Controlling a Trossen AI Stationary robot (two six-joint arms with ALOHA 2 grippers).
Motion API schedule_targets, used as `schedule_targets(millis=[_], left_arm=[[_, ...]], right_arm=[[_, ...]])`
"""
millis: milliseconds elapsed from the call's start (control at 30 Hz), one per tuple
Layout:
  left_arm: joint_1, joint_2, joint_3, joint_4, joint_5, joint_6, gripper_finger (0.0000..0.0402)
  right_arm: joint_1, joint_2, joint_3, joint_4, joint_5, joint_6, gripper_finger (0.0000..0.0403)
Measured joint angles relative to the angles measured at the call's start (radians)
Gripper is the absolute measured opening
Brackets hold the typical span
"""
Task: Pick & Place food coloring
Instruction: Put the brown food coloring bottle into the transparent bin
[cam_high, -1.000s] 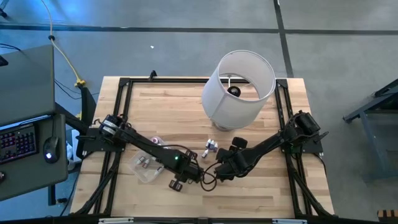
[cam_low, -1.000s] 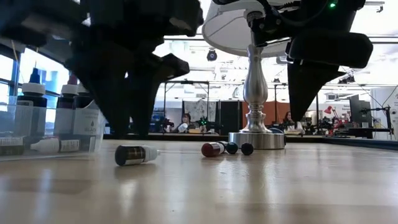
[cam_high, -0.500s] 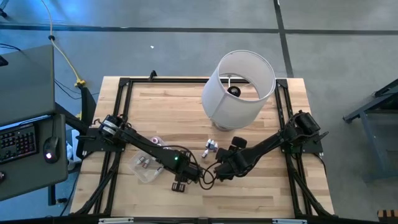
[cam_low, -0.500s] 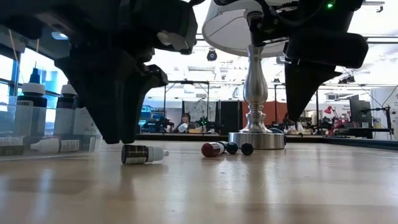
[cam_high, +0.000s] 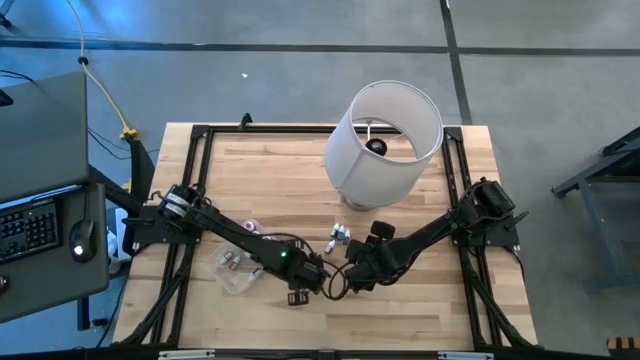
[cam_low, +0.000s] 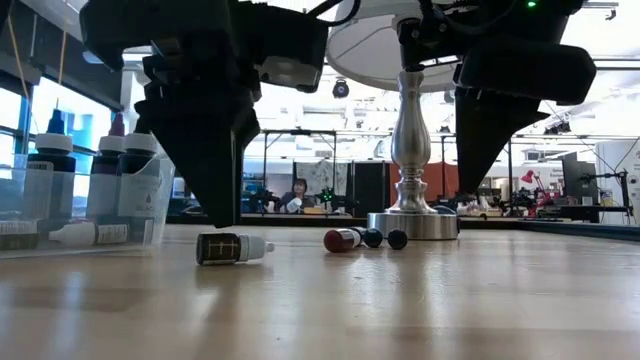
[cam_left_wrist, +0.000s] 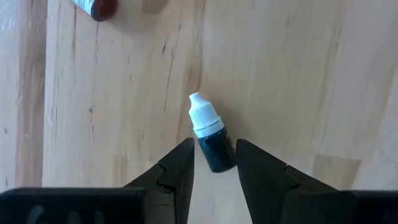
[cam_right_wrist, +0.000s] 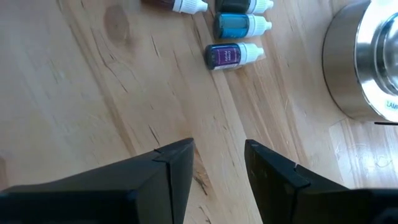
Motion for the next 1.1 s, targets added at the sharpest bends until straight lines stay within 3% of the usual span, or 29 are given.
schedule_targets(millis=[333,633,967,1100], left_arm=[[0.006,0.0,0.0,0.027,-0.003,-0.011,0.0115],[0.025,0.074,0.007,0.064,0.04,-0.03,0.0115],[0.026,0.082,0.003,0.065,0.039,0.075,0.0115],[0.025,0.071,0.001,0.059,0.039,0.098,0.0098]], right_arm=[[0.0,0.0,0.0,0.0,0.0,0.001,0.0137],[0.0,0.0,0.0,-0.003,-0.003,0.001,0.0138],[0.0,0.0,0.0,0.0,-0.002,0.0,0.0137],[0.0,0.0,0.0,-0.009,-0.006,0.0,0.0137]])
